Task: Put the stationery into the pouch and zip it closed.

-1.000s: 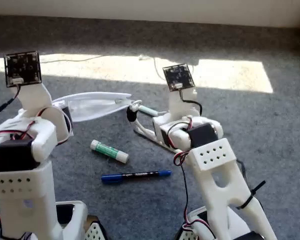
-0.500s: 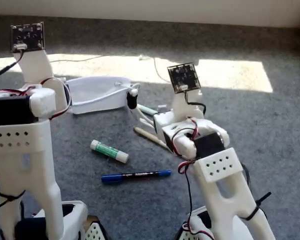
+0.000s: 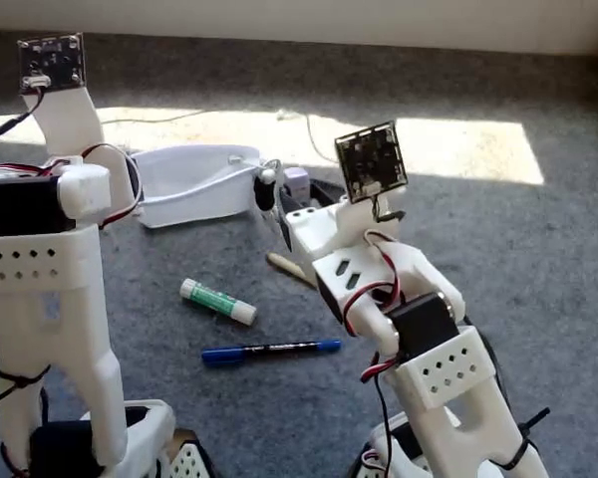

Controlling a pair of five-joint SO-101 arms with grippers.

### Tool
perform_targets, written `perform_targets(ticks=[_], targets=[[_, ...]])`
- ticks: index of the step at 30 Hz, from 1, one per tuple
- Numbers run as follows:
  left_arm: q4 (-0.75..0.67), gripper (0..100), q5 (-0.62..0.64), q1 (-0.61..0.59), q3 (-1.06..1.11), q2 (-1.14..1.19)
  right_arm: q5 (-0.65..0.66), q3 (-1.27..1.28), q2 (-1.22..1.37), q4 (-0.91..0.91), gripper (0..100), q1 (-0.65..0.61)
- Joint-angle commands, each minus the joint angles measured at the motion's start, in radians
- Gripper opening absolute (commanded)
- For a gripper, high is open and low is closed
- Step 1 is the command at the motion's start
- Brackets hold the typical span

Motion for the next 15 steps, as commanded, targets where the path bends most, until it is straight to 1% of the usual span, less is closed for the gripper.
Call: perform_targets(ticks=[1,15], targets=[[0.006,1,0.012,0.012,-0.051,-0.007,-0.003,-0.044,-0.041,-0.113,0.6,-0.054],[0.000,1,0.031,0.012,-0.056,-0.007,-0.003,-0.044,-0.039,-0.420,0.6,-0.180]])
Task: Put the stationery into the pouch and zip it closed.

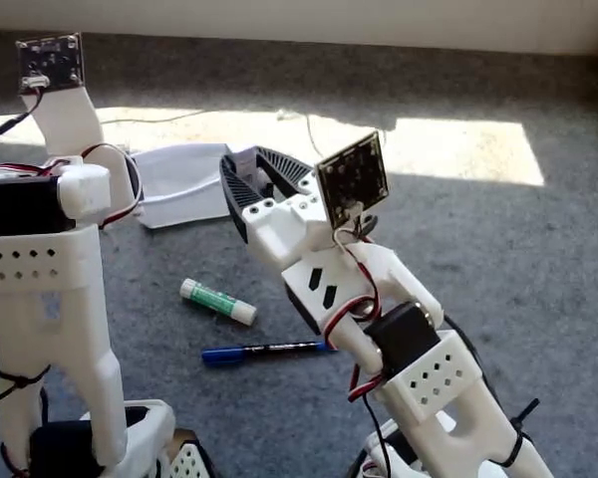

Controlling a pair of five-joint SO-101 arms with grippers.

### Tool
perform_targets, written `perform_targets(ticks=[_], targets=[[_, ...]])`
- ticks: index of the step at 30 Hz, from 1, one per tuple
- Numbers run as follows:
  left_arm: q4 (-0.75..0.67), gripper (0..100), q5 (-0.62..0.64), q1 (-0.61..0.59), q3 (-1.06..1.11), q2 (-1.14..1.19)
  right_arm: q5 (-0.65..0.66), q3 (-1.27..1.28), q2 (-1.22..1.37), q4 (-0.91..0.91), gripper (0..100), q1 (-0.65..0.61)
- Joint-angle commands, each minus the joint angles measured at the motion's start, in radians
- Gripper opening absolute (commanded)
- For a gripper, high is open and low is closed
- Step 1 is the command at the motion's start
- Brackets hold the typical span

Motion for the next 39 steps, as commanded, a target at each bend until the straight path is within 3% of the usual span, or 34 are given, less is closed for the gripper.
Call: perform_targets(ticks=[1,7,13,19,39], targets=[[0.000,1,0.020,0.012,-0.056,-0.007,-0.002,-0.044,-0.036,-0.108,0.6,-0.038],[0.000,1,0.021,0.015,-0.058,-0.007,0.006,-0.038,-0.033,-0.236,0.6,-0.088],[0.000,1,0.021,0.015,-0.059,-0.007,0.195,0.025,-0.010,-0.398,0.6,-0.127],[-0.002,1,0.021,0.015,-0.056,-0.007,0.206,0.122,0.084,-0.575,0.6,-0.127],[-0.002,1,0.021,0.012,-0.051,-0.007,0.204,0.133,0.262,-0.647,0.6,-0.120]])
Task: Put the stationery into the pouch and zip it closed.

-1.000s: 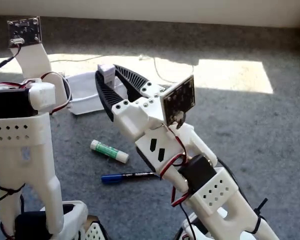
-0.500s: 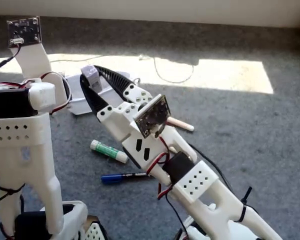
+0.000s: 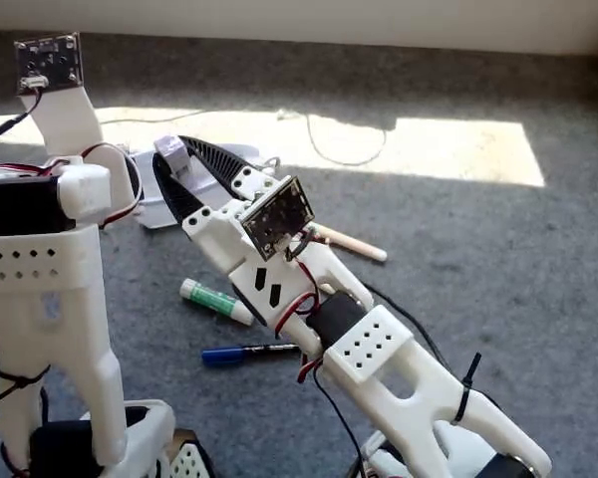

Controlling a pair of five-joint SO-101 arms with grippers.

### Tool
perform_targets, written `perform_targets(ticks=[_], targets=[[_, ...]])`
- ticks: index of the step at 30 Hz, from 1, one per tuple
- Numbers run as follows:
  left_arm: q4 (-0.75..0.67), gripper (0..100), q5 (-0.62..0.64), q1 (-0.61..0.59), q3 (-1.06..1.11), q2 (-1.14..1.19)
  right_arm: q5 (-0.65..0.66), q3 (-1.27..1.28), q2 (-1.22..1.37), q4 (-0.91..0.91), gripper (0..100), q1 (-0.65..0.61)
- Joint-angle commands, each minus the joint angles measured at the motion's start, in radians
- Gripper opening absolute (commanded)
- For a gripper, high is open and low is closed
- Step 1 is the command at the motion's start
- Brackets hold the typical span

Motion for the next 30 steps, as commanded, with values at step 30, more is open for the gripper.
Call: perform_targets(ticks=[30], targets=[[0.000,1,0.011,0.008,-0.050,-0.007,0.008,0.027,-0.278,0.335,12.0,-0.010]])
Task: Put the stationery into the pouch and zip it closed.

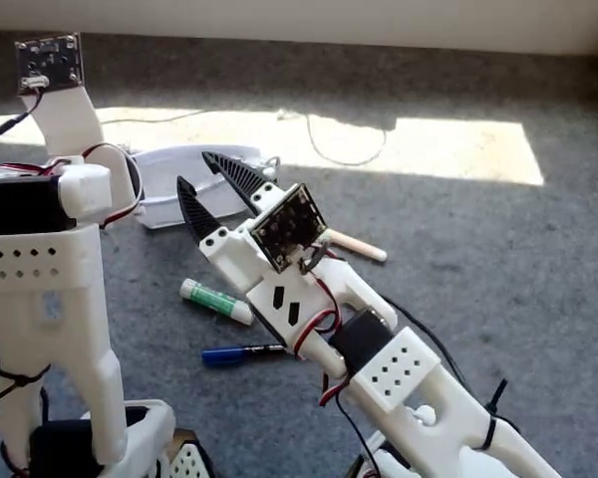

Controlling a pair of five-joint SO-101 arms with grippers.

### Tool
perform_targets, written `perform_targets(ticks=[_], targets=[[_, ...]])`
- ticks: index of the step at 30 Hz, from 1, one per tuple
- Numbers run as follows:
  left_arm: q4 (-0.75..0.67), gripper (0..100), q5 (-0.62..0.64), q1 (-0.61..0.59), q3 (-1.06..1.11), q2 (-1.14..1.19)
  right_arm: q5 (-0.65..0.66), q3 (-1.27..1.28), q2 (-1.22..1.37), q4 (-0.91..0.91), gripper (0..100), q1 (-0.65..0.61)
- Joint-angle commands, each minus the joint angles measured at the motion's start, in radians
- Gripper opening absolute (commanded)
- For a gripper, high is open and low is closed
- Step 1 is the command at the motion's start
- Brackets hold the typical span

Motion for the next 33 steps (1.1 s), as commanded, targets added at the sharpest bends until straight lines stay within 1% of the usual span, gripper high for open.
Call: perform_targets(ticks=[1,7,16,24,29,33], targets=[[0.000,1,0.011,0.008,-0.050,-0.008,0.008,-0.024,-0.077,0.050,12.0,-0.008],[0.006,1,0.011,0.004,-0.053,-0.010,0.008,-0.025,-0.117,0.119,12.0,-0.005],[-0.002,1,0.011,-0.134,-0.061,-0.010,0.009,-0.027,-0.249,0.309,11.9,-0.005],[0.006,1,0.011,-0.209,-0.094,-0.010,0.008,-0.024,-0.280,0.486,11.9,-0.008],[0.006,1,0.012,-0.259,-0.097,-0.010,0.008,-0.016,-0.277,0.524,11.9,-0.012],[0.006,1,0.012,-0.263,-0.096,-0.010,0.008,-0.015,-0.206,0.526,11.9,-0.039]])
